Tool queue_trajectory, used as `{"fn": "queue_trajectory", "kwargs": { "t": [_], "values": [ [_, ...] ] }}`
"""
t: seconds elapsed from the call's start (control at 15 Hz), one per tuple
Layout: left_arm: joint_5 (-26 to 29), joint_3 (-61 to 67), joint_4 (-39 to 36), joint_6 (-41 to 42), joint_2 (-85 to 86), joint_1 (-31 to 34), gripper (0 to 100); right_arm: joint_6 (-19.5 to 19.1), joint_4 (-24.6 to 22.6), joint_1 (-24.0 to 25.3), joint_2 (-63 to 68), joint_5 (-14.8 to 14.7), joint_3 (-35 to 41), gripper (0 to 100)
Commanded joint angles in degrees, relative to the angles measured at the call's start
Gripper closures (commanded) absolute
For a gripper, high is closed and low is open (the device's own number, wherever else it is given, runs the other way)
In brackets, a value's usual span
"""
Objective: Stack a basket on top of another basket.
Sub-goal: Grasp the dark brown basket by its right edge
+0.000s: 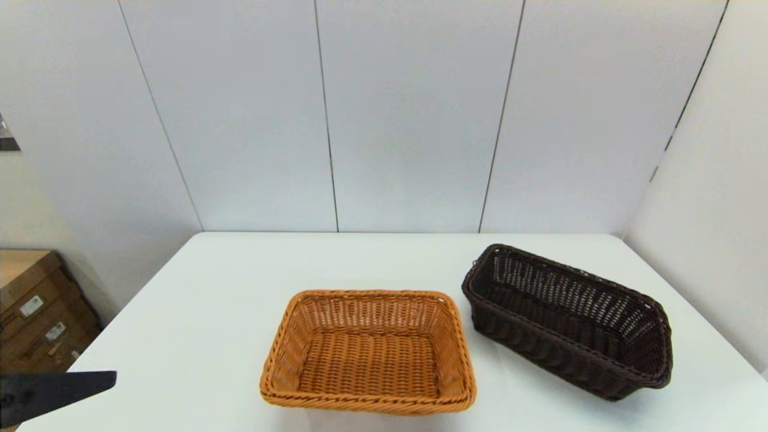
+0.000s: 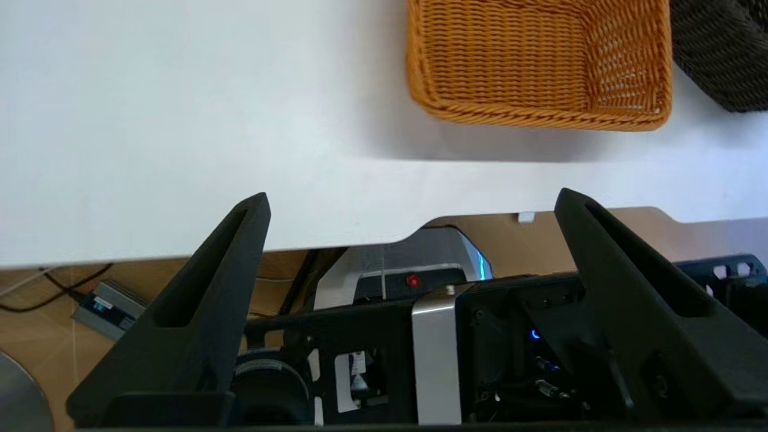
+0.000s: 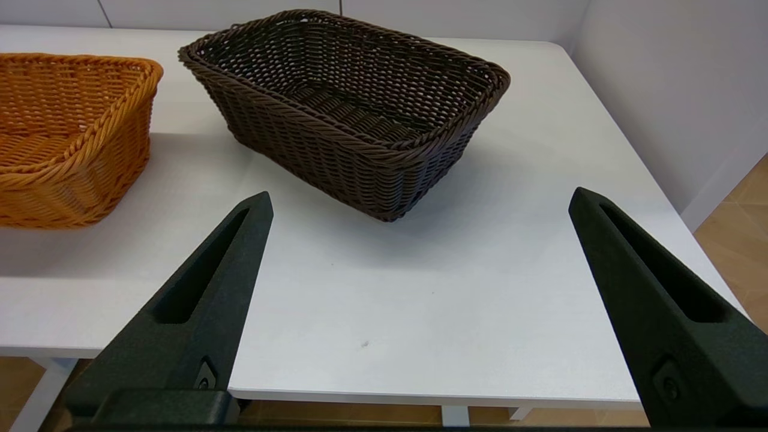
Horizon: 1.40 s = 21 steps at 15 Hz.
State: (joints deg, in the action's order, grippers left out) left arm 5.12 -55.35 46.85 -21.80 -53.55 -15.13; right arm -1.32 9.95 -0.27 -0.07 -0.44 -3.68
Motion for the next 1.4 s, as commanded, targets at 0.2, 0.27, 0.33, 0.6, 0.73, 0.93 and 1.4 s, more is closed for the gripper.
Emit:
{"fn": "queue_trajectory", "kwargs": {
  "t": [0.2,0.27,0.33,0.6,0.73,0.93,1.4],
  "values": [
    [-0.4,4.5,4.2,-1.8,13.3,2.5,0,0.0,0.1,0.0,0.1,0.0,0.0,0],
    [-0.3,5.7,4.2,-1.8,15.1,3.1,0,0.0,0.1,0.0,0.1,0.0,0.0,0],
    [-0.1,6.2,4.5,-1.9,16.2,3.7,0,0.0,0.1,0.0,0.1,0.0,0.0,0],
    [0.1,7.3,7.0,-2.5,21.5,5.8,0,0.0,0.1,0.0,0.1,0.0,0.0,0],
    [0.1,7.4,9.7,-2.6,24.5,6.3,0,0.0,0.1,0.0,0.1,0.0,0.0,0],
    [0.2,7.6,12.3,-2.5,28.0,8.1,0,0.0,0.1,0.0,0.1,0.0,0.0,0],
    [1.0,7.9,15.8,-2.4,33.0,12.1,0,0.0,0.1,0.0,0.1,-0.1,0.0,0]
  ]
}}
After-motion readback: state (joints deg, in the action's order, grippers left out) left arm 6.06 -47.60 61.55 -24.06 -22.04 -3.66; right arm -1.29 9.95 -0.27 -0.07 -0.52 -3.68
